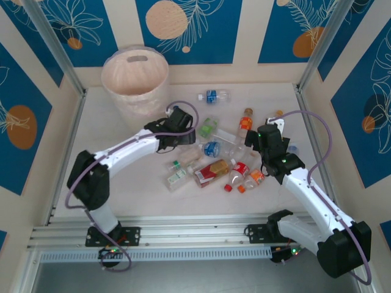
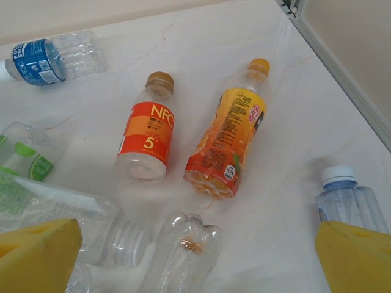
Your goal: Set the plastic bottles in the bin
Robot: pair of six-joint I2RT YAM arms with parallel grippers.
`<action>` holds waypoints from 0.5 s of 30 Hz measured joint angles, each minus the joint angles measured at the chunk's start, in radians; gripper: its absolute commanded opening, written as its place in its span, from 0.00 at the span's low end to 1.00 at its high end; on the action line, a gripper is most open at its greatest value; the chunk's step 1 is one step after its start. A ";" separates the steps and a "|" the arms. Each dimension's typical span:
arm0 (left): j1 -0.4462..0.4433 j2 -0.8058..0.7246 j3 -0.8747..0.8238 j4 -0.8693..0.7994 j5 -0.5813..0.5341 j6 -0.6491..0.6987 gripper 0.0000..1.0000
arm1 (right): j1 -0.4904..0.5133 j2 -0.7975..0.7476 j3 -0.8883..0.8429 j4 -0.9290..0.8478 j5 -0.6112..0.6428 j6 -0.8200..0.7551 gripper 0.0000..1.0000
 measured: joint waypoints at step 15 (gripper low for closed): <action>0.014 0.252 0.161 -0.004 -0.073 -0.027 0.84 | 0.004 0.013 0.017 -0.001 0.000 -0.001 0.99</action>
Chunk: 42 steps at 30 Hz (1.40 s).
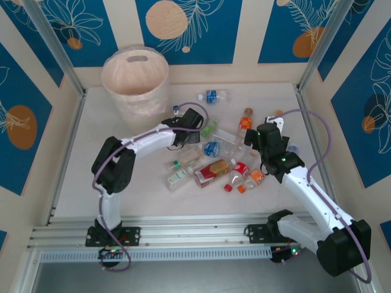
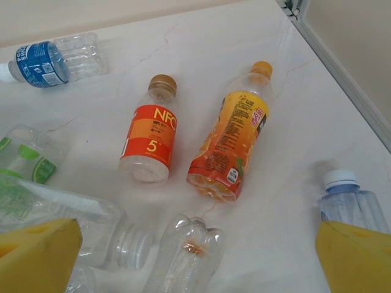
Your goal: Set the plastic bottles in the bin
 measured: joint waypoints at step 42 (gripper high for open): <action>0.074 0.223 0.168 -0.049 0.000 0.031 0.54 | 0.003 0.011 0.000 0.000 0.004 0.001 0.99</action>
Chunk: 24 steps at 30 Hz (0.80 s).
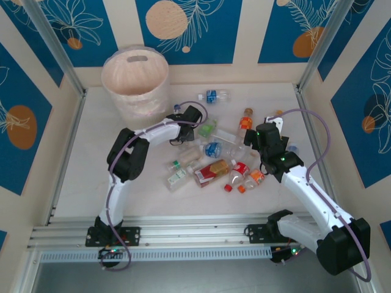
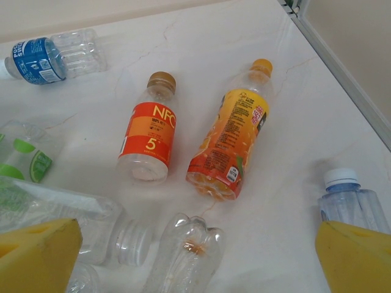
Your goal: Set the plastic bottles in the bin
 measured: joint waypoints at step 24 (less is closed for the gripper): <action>-0.039 -0.110 0.156 -0.134 0.063 0.187 0.52 | 0.006 0.000 0.000 0.000 0.014 0.000 0.99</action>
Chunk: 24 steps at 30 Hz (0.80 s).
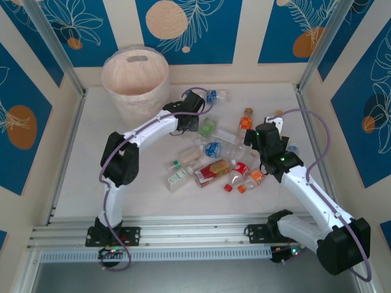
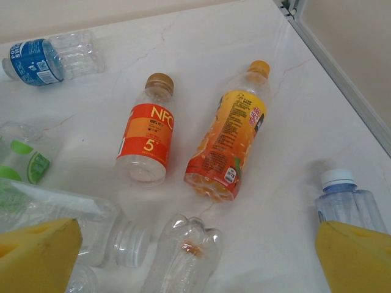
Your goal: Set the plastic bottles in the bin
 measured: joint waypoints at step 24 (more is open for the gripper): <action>-0.034 -0.270 0.259 -0.072 0.124 0.211 0.54 | 0.013 0.000 0.000 0.001 0.000 0.000 0.99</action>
